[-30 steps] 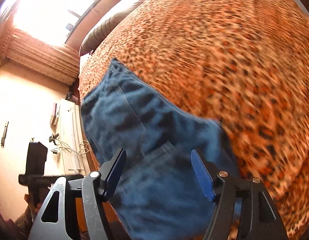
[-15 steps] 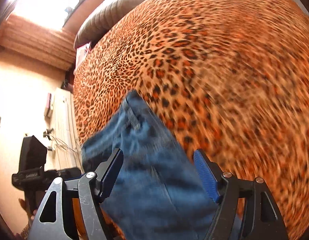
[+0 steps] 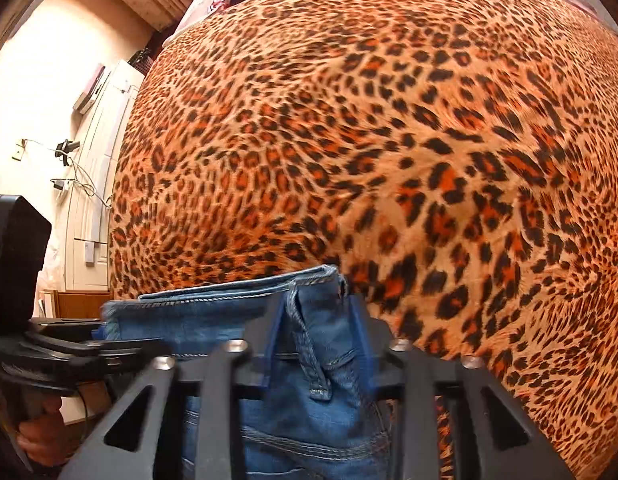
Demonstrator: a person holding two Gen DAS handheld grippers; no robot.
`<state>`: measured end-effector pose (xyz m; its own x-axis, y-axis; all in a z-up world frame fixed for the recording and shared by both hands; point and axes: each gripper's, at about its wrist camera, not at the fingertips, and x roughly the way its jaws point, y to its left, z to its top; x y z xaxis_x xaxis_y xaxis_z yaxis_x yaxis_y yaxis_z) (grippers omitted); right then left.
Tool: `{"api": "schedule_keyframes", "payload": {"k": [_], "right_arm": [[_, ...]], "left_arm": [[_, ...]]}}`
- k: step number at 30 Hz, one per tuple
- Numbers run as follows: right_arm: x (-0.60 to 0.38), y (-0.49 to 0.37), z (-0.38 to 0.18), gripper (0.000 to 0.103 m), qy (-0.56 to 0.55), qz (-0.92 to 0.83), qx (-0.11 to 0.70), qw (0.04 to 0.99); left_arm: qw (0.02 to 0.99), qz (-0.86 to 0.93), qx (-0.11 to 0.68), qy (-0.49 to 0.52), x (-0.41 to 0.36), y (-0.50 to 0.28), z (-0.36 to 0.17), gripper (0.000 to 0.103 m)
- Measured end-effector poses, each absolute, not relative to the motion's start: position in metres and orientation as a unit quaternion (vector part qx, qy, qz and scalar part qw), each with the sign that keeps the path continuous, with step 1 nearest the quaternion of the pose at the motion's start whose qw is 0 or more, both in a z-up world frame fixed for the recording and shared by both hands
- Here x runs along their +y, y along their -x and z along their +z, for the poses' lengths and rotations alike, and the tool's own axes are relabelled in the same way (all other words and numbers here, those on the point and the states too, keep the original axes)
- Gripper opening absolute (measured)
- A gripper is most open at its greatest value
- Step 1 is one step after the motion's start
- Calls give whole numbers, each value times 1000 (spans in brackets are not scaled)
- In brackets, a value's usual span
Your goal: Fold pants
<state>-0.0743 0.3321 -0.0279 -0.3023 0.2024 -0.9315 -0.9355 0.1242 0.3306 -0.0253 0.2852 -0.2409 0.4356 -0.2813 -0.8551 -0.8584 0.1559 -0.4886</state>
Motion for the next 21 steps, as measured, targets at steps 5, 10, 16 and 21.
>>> {"api": "schedule_keyframes", "payload": {"k": [5,10,16,21], "right_arm": [[307,73,1,24,273,606,558,497],[256,63,45,24,201,634,545,510],[184,60,95,25,140,663,513,527],[112,67,111,26,113,665,503,540]], "left_arm": [[649,237,463,555,268,37,-207,14],[725,238,460,454,227,40,-146,13],[784,216,448,371,161,62,-67,13],[792,172,456,367,105,86,-49,15]]}}
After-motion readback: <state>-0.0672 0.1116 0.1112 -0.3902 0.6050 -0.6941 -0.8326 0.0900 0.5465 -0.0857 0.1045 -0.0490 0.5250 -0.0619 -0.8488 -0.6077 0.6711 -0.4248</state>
